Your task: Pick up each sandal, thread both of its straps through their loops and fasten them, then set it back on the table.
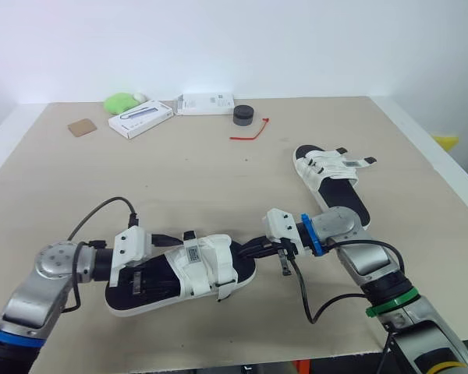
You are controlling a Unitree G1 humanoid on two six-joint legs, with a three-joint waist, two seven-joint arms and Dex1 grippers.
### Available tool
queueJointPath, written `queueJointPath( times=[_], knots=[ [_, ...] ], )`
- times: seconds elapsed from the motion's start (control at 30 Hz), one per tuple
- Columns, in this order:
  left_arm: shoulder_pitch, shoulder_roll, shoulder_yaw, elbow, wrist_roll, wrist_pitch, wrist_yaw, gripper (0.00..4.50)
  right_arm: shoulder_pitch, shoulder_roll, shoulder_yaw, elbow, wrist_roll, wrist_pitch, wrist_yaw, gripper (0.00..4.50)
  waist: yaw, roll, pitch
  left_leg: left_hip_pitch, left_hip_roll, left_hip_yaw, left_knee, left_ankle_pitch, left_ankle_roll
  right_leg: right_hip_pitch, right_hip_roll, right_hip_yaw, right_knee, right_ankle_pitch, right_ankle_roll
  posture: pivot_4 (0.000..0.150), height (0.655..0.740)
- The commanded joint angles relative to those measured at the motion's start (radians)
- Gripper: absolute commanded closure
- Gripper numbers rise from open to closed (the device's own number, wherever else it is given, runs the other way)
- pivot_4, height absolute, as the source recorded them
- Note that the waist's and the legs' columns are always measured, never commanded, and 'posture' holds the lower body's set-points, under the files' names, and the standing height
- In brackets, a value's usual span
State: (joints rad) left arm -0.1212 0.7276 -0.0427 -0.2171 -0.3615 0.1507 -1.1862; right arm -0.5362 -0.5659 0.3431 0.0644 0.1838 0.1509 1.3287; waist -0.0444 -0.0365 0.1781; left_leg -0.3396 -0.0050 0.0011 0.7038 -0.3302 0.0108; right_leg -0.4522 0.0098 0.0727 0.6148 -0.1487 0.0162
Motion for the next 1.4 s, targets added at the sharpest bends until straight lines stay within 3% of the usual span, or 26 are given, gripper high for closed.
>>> queueJointPath(
  times=[0.03,0.27,0.57,0.9,1.13,1.4],
  knots=[
    [-0.054,-0.037,-0.024,0.035,0.017,-0.01,0.031,1.38,-0.001,-0.016,-0.015,-0.022,0.002,0.007,0.001,4.5,0.0,0.0,0.0,0.0,0.0,0.0,0.0,0.0,0.0,0.0,0.0,0.0,0.0,0.0,0.0,0.15,0.74],
    [-0.153,-0.112,-0.058,0.122,0.043,-0.05,0.049,4.48,-0.012,-0.027,-0.033,-0.053,0.019,0.032,-0.005,4.5,0.002,0.0,0.0,0.0,-0.001,-0.001,0.0,0.0,0.0,0.0,0.0,0.0,0.0,0.0,0.0,0.15,0.74],
    [-0.34,-0.233,-0.12,0.287,0.1,-0.131,0.046,4.48,-0.02,-0.092,-0.092,-0.094,0.056,0.089,0.01,4.5,0.003,0.0,0.0,-0.004,-0.003,-0.001,0.0,0.0,0.0,-0.001,-0.002,0.0,-0.002,0.004,-0.003,0.15,0.74],
    [-0.515,-0.298,-0.161,0.609,0.244,-0.416,0.063,4.48,-0.045,-0.126,-0.182,-0.08,0.099,0.167,-0.05,4.5,0.001,0.0,0.0,-0.005,-0.002,-0.001,0.0,0.0,0.0,-0.002,-0.001,0.001,-0.002,0.005,-0.003,0.15,0.74],
    [-0.524,-0.352,-0.155,0.636,0.238,-0.427,0.085,4.48,-0.022,-0.093,-0.158,-0.056,0.077,0.161,-0.095,4.5,0.001,0.0,0.0,-0.007,-0.003,-0.001,0.0,0.0,0.0,-0.004,-0.001,0.002,-0.002,0.005,-0.001,0.15,0.74],
    [-0.497,-0.331,-0.158,0.611,0.244,-0.422,0.069,4.48,0.039,-0.077,-0.12,0.006,0.028,0.099,-0.102,4.5,0.001,0.0,0.0,-0.01,-0.003,-0.002,0.001,0.0,0.0,-0.006,-0.002,0.002,-0.002,0.006,-0.001,0.15,0.74]
  ],
)
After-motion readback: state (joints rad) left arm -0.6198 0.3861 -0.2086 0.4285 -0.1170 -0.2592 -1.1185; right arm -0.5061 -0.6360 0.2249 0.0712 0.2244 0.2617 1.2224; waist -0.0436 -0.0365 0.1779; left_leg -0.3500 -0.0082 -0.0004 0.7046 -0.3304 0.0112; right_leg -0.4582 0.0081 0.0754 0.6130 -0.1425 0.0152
